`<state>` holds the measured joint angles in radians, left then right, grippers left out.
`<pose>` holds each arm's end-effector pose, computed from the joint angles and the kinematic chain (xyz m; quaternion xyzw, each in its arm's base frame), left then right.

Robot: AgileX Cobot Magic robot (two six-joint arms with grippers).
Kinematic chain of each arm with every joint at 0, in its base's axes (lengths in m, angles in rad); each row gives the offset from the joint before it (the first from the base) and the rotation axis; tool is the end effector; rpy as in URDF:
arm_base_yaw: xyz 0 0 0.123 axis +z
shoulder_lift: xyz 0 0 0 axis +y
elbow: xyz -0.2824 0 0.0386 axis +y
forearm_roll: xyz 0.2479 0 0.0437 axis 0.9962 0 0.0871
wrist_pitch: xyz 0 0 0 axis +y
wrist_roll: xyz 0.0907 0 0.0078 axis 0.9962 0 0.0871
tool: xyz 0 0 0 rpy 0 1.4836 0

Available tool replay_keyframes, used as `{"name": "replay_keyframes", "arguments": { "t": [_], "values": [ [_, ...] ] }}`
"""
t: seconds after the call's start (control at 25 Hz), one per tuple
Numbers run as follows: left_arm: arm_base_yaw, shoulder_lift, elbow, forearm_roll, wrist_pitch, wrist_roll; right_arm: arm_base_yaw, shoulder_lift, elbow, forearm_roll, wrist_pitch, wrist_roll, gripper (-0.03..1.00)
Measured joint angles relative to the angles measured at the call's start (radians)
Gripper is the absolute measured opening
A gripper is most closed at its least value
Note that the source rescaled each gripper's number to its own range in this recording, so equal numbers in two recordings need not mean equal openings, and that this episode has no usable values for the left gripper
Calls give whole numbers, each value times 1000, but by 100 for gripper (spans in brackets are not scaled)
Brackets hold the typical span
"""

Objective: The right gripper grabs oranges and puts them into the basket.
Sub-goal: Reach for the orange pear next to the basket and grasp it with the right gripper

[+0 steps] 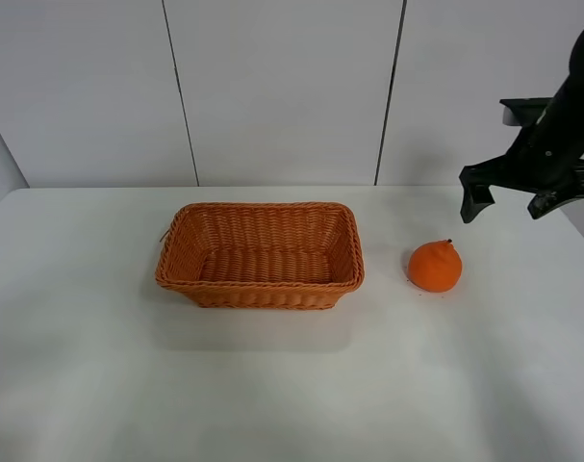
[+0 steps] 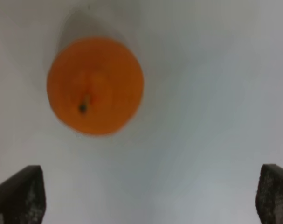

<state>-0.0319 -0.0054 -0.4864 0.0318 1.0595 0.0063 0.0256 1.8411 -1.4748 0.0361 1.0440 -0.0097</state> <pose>-0.0040 0.0027 0.2735 0.0158 0.8548 0.0093 0.5186 0.3817 0.0126 0.2486 -0.0104 0.9921 0.0176 0.1234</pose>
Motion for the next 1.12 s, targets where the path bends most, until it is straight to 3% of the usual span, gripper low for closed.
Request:
{"name": "replay_keyframes", "arguments": {
  "t": [0.36,1.12],
  "values": [
    [0,0,0,0,0,0,77,154,-84,29,32,-36,100],
    [0,0,0,0,0,0,77,367,-89,28,-125,-17,100]
  ]
}}
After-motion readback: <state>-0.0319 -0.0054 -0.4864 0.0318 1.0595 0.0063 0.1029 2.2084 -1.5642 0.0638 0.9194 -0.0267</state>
